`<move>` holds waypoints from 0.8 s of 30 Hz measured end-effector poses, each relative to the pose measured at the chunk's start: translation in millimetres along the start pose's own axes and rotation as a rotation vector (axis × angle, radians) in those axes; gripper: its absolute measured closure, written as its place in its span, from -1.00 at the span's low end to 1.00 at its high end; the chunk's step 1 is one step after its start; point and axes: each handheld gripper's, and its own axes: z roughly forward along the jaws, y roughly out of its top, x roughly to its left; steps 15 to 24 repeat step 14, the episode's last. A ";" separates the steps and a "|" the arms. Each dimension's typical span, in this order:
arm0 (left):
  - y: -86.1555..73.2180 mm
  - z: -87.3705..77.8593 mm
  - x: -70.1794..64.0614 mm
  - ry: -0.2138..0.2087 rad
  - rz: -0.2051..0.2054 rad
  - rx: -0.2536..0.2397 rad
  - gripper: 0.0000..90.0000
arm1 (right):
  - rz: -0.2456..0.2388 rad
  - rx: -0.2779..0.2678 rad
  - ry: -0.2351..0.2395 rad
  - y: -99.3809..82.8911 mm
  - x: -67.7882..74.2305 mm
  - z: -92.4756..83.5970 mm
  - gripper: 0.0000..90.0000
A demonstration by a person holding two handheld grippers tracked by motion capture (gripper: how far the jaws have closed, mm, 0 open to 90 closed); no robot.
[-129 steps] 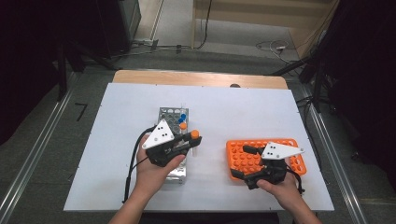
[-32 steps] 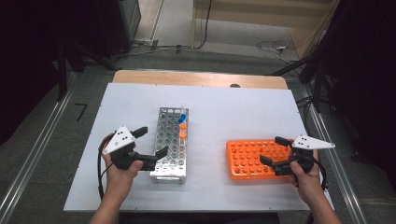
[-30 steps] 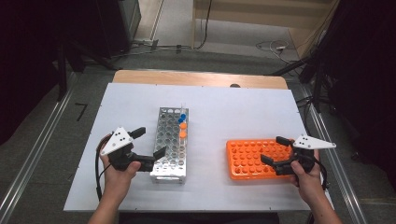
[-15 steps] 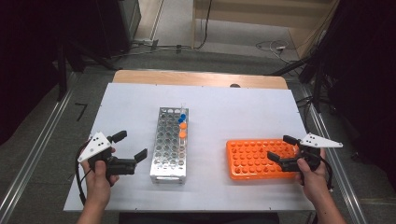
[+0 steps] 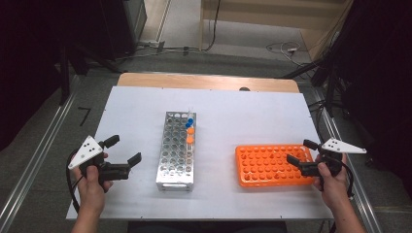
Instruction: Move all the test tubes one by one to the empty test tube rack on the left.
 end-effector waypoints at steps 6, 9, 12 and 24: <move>-2.3 -1.5 1.6 -0.002 -0.011 -0.003 -1.00 | 0.010 -0.007 -0.010 -0.7 -3.5 -2.3 -1.00; -2.7 -0.9 0.7 -0.004 -0.010 -0.001 -1.00 | 0.005 -0.004 -0.008 -0.2 -2.7 -0.8 -1.00; -3.2 0.5 -0.4 -0.004 -0.015 0.003 -1.00 | -0.001 0.001 -0.006 0.0 -1.9 -0.1 -1.00; -3.6 1.8 -1.0 -0.001 -0.015 0.010 -1.00 | 0.003 0.002 -0.005 -0.1 -2.2 -0.2 -1.00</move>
